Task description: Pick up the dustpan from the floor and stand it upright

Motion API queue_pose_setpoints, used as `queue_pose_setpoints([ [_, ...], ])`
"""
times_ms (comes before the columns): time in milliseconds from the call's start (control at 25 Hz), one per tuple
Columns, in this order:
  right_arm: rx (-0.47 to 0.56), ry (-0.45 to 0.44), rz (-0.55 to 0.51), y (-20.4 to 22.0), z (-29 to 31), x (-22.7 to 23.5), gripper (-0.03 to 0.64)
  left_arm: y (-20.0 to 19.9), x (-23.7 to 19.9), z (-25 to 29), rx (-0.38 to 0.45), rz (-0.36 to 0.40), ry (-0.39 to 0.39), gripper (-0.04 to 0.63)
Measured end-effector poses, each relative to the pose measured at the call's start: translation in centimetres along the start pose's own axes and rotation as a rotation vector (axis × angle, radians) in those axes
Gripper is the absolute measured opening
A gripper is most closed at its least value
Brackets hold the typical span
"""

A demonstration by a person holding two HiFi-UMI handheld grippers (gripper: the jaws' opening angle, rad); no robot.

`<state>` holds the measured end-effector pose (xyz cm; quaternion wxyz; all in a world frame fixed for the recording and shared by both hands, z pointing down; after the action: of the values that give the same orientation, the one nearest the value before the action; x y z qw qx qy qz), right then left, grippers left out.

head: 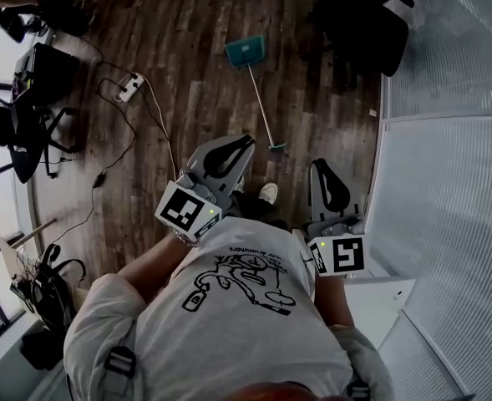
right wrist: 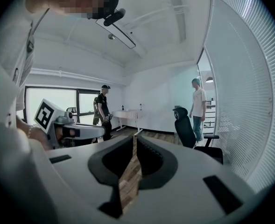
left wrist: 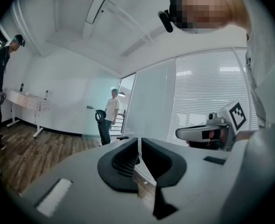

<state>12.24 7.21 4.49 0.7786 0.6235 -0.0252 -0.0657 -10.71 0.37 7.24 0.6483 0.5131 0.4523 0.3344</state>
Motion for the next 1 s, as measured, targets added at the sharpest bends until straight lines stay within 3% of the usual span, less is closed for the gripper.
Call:
queue_pose_setpoints([
  [440, -0.098, -0.001, 0.007, 6.8, 1.6, 1.8, 0.023, 6.4, -1.9, 1.9, -0.074, -0.044, -0.013, 0.020],
  [1000, -0.152, -0.024, -0.030, 14.9, 4.1, 2.1, 0.023, 13.4, -4.7, 3.6, -0.108, -0.046, -0.026, 0.020],
])
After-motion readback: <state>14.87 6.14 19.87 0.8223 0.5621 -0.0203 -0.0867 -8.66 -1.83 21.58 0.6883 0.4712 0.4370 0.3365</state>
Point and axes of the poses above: the fingertips, and each gripper's own axes: z forward along the fingers, x to its right, y out of its underside, the point moved 10 cm from there along -z, backward along the fingers, and after that the axes turned 15 degrees about y, right-handed, at the moved point
